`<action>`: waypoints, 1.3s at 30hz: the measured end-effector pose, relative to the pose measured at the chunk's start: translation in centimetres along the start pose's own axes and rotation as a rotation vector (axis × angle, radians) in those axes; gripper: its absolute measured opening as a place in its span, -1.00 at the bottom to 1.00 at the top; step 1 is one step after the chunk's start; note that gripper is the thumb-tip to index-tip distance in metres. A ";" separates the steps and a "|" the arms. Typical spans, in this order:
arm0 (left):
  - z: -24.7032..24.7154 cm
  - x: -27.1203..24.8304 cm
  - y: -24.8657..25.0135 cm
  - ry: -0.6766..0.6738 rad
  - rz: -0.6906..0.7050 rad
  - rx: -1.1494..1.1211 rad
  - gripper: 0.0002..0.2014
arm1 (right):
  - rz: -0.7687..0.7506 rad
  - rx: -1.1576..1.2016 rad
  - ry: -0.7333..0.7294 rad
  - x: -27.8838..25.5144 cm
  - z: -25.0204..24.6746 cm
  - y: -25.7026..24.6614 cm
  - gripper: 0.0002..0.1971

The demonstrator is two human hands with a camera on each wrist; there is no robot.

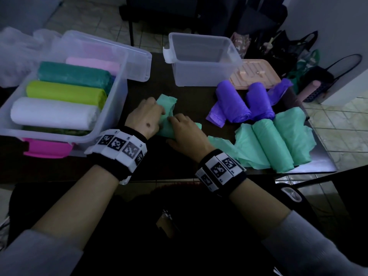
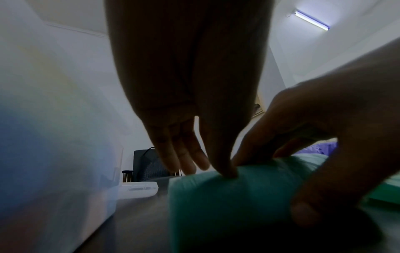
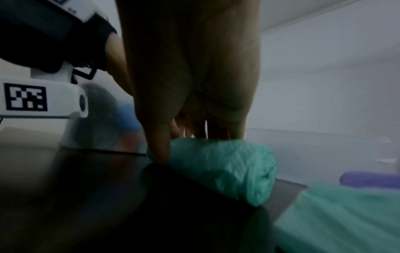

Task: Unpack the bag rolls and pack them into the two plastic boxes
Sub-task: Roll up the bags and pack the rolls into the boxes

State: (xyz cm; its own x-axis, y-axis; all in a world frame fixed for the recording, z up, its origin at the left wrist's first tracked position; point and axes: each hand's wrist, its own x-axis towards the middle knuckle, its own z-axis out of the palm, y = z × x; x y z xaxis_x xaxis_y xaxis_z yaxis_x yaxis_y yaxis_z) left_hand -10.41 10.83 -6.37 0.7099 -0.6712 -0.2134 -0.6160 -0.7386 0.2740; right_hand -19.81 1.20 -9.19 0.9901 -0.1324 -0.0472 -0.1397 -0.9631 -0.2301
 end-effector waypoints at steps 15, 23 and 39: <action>1.1 -1.8 -0.2 0.050 0.057 0.001 -0.50 | 0.064 0.171 -0.062 0.9 -0.6 0.9 -0.36; 1.2 -1.9 -1.3 -0.003 0.079 -0.088 -0.52 | 0.059 0.188 -0.200 1.0 -1.7 1.6 -0.49; 1.3 -1.1 -1.4 0.016 0.020 -0.277 -0.64 | 0.235 0.222 -0.491 5.5 -4.1 2.7 -0.32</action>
State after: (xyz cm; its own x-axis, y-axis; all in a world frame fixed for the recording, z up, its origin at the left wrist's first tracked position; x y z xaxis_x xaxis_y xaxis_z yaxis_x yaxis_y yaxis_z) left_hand -10.75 12.57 -7.72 0.7055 -0.6825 -0.1910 -0.5144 -0.6786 0.5243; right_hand -14.69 -3.08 -6.05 0.8166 -0.1608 -0.5543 -0.4067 -0.8418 -0.3549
